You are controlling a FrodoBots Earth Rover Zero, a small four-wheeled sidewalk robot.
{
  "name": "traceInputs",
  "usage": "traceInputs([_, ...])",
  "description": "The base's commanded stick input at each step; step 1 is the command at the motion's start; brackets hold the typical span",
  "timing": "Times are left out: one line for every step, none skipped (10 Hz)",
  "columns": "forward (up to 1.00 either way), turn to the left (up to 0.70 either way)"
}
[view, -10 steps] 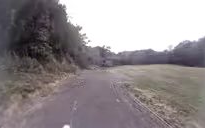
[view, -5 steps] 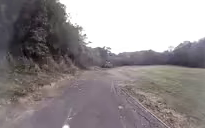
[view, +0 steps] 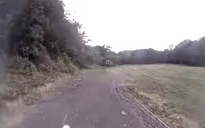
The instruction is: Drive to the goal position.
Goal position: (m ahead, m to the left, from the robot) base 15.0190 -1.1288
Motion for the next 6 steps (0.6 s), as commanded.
traceInputs([0.45,0.00])
traceInputs([0.45,0.00])
traceInputs([0.45,0.00])
traceInputs([0.45,0.00])
traceInputs([0.45,0.00])
traceInputs([0.45,0.00])
